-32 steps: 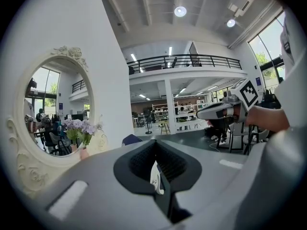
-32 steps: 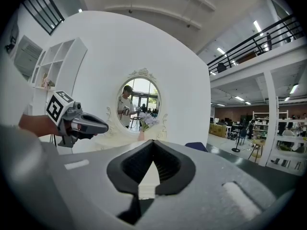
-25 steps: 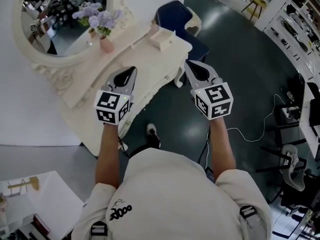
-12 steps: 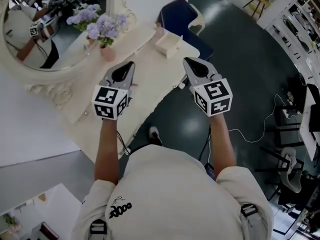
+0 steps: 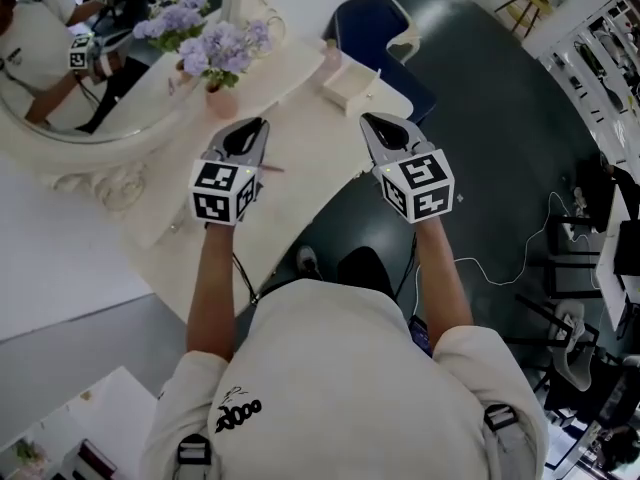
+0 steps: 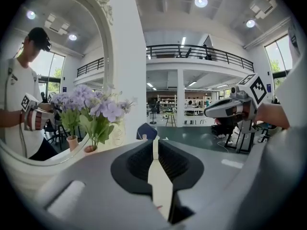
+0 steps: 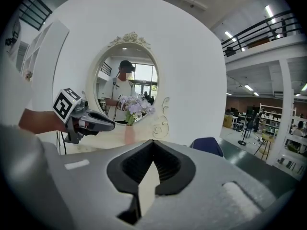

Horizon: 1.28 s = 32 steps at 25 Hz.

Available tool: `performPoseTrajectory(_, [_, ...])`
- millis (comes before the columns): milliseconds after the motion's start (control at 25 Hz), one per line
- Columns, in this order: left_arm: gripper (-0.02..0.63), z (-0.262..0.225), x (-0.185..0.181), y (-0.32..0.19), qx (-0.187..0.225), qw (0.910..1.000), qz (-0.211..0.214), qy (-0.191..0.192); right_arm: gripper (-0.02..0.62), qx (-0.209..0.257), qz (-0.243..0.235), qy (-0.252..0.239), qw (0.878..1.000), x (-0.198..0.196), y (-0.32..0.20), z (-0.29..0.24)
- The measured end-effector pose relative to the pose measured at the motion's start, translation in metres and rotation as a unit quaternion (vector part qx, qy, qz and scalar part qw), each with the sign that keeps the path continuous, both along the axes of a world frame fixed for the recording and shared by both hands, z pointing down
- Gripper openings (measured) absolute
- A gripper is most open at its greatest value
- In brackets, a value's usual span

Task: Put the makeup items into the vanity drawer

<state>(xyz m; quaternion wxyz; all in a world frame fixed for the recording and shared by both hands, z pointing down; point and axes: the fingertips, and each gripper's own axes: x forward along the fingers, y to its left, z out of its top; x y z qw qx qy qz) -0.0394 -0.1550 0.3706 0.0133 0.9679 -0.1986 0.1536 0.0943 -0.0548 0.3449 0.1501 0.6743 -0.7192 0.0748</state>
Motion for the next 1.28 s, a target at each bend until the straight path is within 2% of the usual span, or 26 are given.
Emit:
performPoseTrajectory(200, [0.075,0.04,-0.008,-0.017,-0.027,0.9985,-0.03,-0.035,0.003,-0.025,-0.019,-0.012,0.999,0.0,-0.022,0.025])
performPoseTrajectory(320, [0.105,0.069,-0.015,-0.03,-0.05,0.9954,-0.055,-0.06,0.003,-0.038,-0.04,-0.018,0.998,-0.004,-0.036,0.044])
performPoseTrajectory(480, [0.134,0.096,-0.02,-0.037,-0.087,0.9898,-0.085,-0.074,0.003,-0.056,-0.067,-0.025,0.996,-0.002,-0.052,0.062])
performPoseTrajectory(680, [0.155,0.138,-0.023,-0.047,-0.132,0.9791,-0.118,-0.099,0.003,-0.08,-0.105,-0.032,0.991,-0.003,-0.073,0.087])
performPoseTrajectory(920, [0.161,0.182,-0.012,-0.057,-0.187,0.9653,-0.146,-0.109,0.003,-0.102,-0.129,-0.038,0.986,0.01,-0.091,0.107])
performPoseTrajectory(1280, [0.196,0.244,-0.011,-0.071,-0.226,0.9409,-0.185,-0.171,0.003,-0.126,-0.146,-0.049,0.98,0.03,-0.102,0.133])
